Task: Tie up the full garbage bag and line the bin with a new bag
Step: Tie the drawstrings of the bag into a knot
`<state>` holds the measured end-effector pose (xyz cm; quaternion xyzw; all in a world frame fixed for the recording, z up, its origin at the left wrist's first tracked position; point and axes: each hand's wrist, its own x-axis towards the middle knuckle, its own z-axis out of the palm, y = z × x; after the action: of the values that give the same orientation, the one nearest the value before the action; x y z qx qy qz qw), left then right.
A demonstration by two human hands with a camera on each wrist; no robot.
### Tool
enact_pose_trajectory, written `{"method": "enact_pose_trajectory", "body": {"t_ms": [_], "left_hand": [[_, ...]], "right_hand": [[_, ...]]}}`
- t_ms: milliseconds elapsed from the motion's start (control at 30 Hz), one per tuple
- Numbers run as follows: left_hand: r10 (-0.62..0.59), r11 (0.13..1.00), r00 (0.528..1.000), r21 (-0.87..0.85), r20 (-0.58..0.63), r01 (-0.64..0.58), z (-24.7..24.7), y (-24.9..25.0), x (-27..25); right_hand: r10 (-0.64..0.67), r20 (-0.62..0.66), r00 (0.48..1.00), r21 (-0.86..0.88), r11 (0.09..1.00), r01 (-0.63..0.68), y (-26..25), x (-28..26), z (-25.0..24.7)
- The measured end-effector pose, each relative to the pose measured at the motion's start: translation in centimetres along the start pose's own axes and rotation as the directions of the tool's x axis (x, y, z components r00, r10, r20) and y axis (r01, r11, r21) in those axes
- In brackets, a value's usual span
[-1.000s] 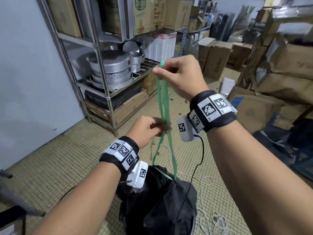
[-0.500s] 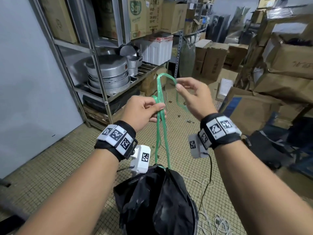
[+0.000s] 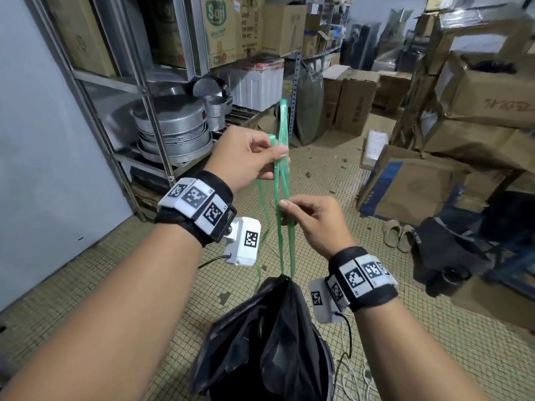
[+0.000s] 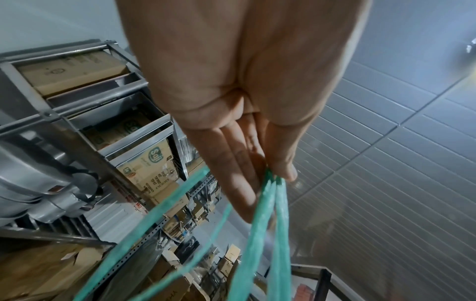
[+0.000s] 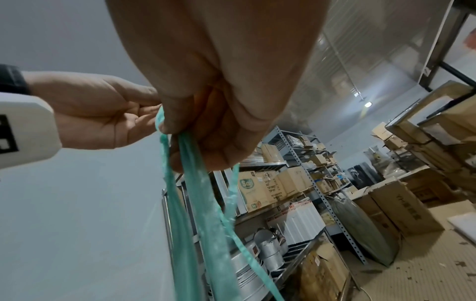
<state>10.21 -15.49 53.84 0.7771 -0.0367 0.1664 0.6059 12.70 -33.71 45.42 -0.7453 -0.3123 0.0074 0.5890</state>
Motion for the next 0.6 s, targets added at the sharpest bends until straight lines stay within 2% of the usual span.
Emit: {"method": "enact_pose_trajectory", "body": {"t_ms": [167, 367, 600], "left_hand": [[-0.054, 0.980, 0.995, -0.196, -0.079, 0.038, -0.6, -0.1, -0.2], [-0.112, 0.953, 0.966, -0.300, -0.232, 0.038, -1.4, 0.2, -0.5], [-0.115, 0.959, 0.969, -0.279, -0.219, 0.050, -0.9, 0.9, -1.0]], "right_hand": [[0.037, -0.091, 0.995, 0.090, 0.996, -0.029, 0.0, -0.1, -0.9], [0.012, -0.208, 0.978, 0.168, 0.985, 0.023, -1.8, 1.4, -2.0], [-0.012, -0.224, 0.975, 0.177, 0.983, 0.052, -4.5, 3.8, -2.9]]}}
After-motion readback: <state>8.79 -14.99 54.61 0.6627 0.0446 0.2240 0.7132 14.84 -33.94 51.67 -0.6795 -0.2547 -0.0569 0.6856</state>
